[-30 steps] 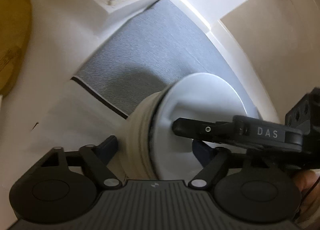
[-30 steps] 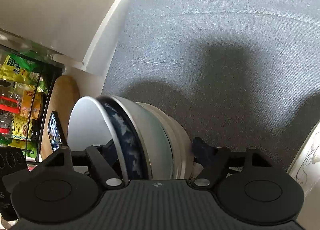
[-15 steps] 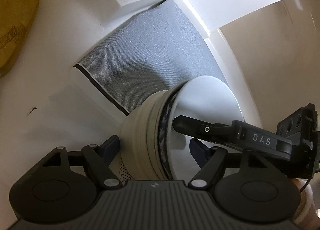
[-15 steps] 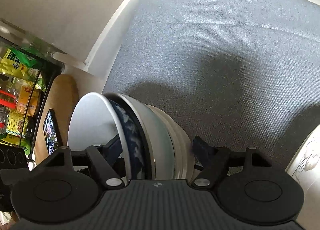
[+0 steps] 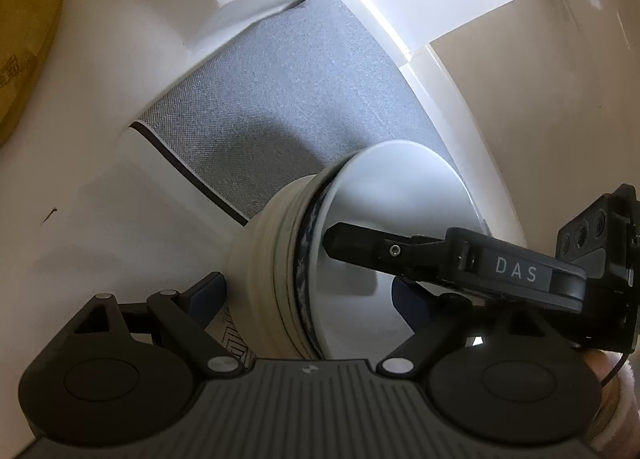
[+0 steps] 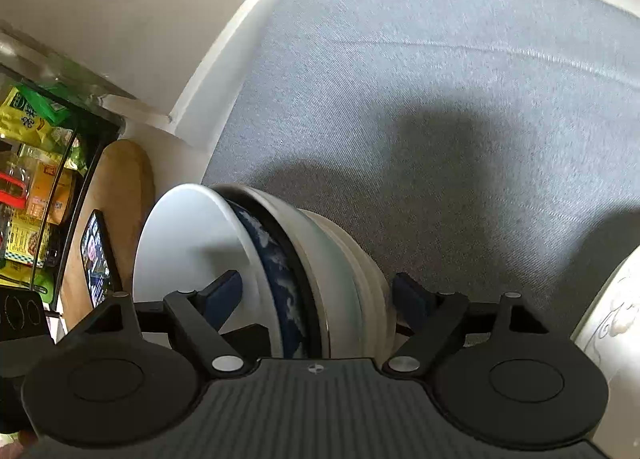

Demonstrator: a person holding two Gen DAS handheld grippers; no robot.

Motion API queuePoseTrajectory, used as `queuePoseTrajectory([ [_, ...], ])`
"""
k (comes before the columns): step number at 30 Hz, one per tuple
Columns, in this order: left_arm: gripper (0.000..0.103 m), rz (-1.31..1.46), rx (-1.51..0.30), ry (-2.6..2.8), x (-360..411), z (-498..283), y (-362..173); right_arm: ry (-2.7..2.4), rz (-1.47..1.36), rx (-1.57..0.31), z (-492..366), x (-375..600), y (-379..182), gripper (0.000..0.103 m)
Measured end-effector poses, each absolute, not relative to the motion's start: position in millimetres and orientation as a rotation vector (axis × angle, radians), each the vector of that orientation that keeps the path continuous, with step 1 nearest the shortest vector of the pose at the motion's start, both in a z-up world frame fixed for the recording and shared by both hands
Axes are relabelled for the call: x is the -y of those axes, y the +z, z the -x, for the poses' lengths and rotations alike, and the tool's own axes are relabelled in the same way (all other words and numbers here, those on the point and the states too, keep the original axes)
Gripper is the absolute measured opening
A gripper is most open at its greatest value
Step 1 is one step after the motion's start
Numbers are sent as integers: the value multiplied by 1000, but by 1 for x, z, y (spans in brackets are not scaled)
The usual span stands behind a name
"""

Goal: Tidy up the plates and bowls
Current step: 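Lift the bowl stack with both tools and carry it toward the floral plates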

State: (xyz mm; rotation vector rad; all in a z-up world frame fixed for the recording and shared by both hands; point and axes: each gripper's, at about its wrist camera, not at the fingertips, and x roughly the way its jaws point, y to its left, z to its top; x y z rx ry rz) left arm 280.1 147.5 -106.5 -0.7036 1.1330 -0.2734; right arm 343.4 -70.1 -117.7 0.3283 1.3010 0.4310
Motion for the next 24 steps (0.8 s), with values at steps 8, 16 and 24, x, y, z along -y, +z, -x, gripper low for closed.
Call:
queuePoseTrajectory([
  [8,91,720,-1114,-310,-141,-287,-99,399,-344,-1280,-344,77,-106,78],
  [16,91,703,-1155,-351,-126,-303,-113,335,-372,-1281,-340,93,-112,78],
  [24,90,697,-1124,-369,-124,-302,-111,325,-378,-1243,-332,95,-103,77],
])
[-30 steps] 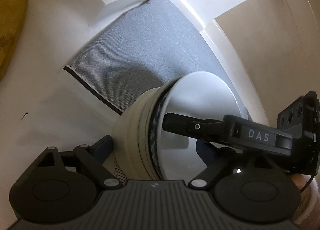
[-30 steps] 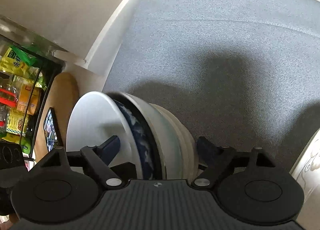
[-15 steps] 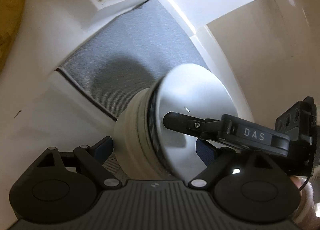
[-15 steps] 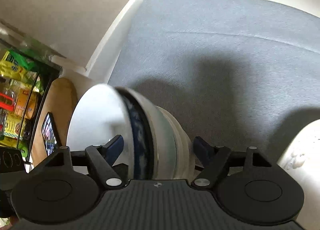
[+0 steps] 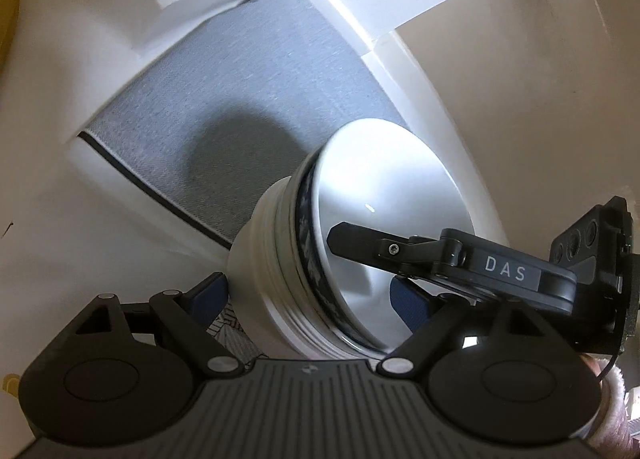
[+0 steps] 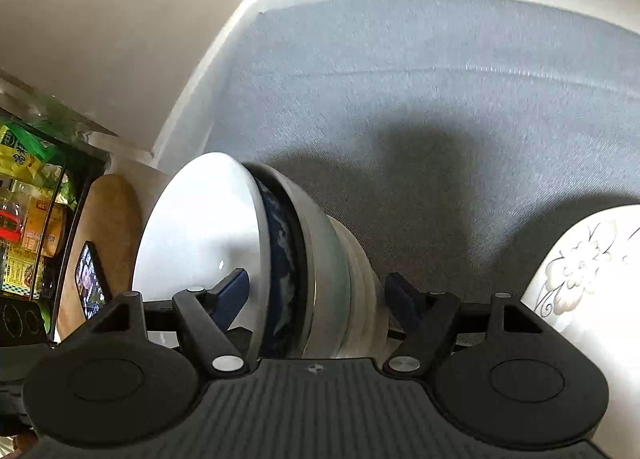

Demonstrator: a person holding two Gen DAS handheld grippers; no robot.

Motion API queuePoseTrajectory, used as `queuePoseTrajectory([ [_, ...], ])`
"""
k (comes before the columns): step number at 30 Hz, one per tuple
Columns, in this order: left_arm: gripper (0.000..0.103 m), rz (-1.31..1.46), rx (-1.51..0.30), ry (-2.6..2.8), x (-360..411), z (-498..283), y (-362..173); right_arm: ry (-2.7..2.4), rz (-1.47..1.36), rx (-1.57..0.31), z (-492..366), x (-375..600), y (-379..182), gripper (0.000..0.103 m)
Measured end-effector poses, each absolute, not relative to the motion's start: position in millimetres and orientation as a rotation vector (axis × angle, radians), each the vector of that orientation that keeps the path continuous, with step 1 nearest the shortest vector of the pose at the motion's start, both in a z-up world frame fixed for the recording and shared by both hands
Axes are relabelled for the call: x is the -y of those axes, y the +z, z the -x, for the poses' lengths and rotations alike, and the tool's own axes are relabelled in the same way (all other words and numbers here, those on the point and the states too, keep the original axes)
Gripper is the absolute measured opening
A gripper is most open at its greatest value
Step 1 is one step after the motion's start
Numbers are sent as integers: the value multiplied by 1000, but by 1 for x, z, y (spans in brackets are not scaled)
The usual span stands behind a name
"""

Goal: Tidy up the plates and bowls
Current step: 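Lift the bowl stack with both tools and carry it toward the floral plates, then lower the bowl stack onto the white floral plate stack and open both tools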

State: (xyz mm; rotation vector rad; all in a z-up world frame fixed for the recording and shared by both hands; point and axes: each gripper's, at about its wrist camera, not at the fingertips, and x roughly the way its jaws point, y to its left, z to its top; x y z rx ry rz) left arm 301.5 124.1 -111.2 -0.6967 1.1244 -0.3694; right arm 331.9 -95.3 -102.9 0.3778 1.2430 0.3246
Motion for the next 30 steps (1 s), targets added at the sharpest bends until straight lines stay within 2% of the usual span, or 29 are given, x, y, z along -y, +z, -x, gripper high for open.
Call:
queuePoseTrajectory([
  [10,90,666,-1069,-472,-100,-309,-93,268,-377,-1143,-314,125,-65,77],
  [20,90,608,-1102,-678,-24,-319,-90,108,-416,-1027,-272,205,-31,77],
  [30,90,502,-1215,-794,58,-323,-124,-75,-549,-1017,-220,277,-55,76],
])
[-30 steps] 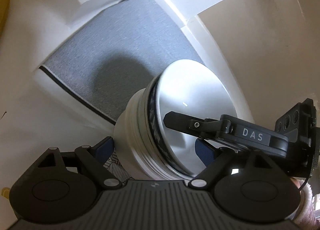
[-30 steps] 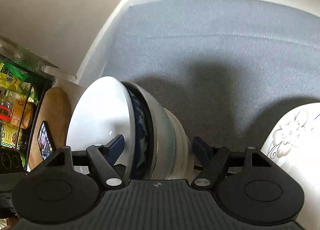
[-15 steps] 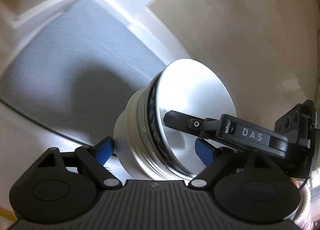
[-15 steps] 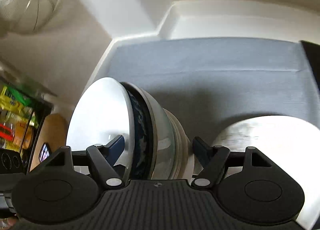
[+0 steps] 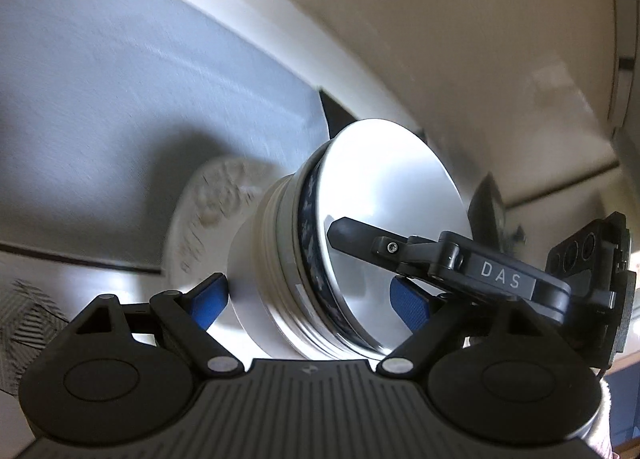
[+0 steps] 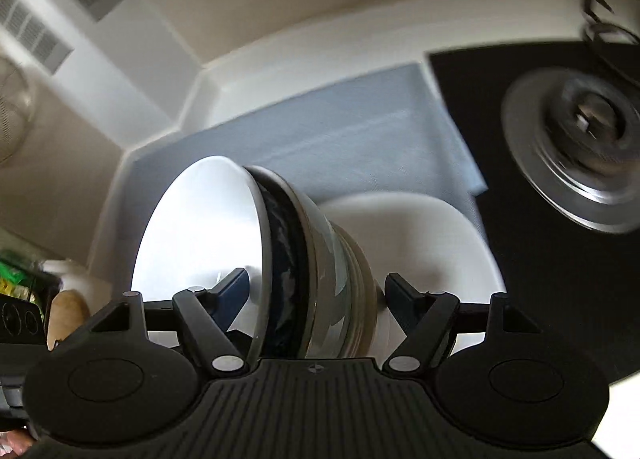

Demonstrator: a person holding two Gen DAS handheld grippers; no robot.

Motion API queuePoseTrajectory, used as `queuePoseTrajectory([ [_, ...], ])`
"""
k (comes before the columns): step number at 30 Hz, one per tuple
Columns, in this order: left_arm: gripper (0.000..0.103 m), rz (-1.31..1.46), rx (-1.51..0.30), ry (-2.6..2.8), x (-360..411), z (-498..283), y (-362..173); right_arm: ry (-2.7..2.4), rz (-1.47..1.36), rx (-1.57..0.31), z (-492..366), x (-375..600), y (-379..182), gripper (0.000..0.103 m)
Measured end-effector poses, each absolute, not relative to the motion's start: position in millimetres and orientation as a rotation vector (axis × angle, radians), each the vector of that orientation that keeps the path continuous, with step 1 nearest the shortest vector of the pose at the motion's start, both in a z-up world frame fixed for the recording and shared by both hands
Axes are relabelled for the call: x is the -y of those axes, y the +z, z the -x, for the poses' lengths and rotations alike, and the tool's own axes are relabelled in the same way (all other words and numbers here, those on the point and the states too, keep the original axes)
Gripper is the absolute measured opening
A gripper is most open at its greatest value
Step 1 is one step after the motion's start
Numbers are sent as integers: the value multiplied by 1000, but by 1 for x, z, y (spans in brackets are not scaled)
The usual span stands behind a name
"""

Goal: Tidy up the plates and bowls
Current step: 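Lower the bowl stack onto the white floral plate stack and open both tools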

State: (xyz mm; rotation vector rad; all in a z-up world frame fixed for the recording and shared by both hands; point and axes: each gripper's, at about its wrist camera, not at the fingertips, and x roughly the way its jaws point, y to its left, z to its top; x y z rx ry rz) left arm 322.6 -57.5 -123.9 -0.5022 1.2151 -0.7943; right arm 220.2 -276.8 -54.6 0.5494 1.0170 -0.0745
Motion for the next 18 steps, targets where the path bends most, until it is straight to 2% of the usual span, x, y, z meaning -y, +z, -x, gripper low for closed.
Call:
queuePoseTrajectory([
  [11,90,421,-1266,-795,96,-317,-150,-103,-603,-1051,-203,303,-87,74],
  [18,90,388,-1230,-800,91,-298,-127,-77,-608,-1033,-206,304,-89,74],
])
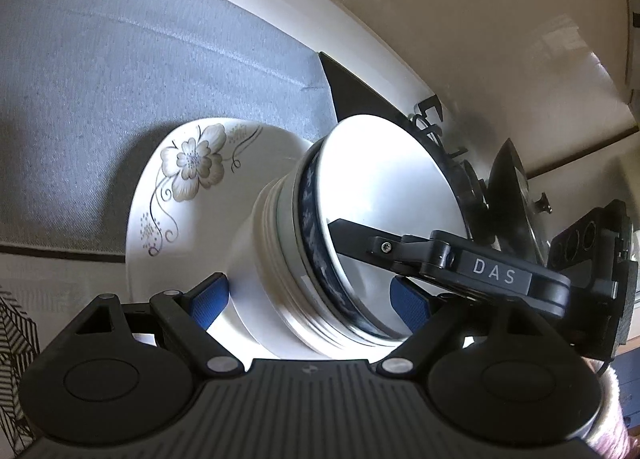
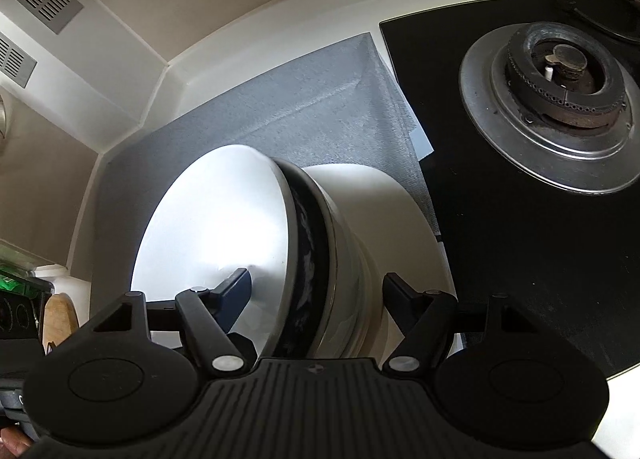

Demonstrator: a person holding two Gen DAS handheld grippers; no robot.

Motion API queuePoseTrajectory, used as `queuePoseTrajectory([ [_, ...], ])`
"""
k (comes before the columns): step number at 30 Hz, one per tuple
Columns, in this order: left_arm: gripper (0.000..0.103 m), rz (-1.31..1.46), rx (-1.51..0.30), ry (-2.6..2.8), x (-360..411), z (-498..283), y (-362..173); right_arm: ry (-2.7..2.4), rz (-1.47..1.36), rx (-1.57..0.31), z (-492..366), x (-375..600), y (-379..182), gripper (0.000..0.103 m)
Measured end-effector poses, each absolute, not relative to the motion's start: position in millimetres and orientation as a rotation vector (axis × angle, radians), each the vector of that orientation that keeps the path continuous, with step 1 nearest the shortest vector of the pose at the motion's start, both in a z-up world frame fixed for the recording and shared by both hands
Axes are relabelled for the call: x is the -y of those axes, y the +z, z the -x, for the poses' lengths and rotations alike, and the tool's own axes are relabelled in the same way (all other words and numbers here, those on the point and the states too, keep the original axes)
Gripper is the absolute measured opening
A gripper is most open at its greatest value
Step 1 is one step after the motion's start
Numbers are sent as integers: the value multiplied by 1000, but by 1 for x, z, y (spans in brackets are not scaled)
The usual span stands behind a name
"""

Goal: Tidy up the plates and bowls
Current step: 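Lower the bowl stack onto the white floral plate stack and open both tools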

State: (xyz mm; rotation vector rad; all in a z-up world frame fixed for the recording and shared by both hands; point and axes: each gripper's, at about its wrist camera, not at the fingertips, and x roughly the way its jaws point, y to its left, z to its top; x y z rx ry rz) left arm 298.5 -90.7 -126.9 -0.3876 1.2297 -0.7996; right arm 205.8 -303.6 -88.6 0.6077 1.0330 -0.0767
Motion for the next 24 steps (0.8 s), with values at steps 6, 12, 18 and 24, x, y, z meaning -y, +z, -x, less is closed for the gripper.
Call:
queuePoseTrajectory([
  [6,90,249,-1172,-769,93,-291,-120,-25,-607,-1032,-204,297,-92,66],
  [12,103,236,-1171,-766,91,-288,-114,-5,-622,-992,-204,299,-82,72],
  [18,103,177,-1135,-746,80,-277,-96,10,-538,-920,-193,287,-54,87],
  [24,103,37,-1043,-736,64,-256,-70,-90,-493,-834,-160,271,-31,92],
])
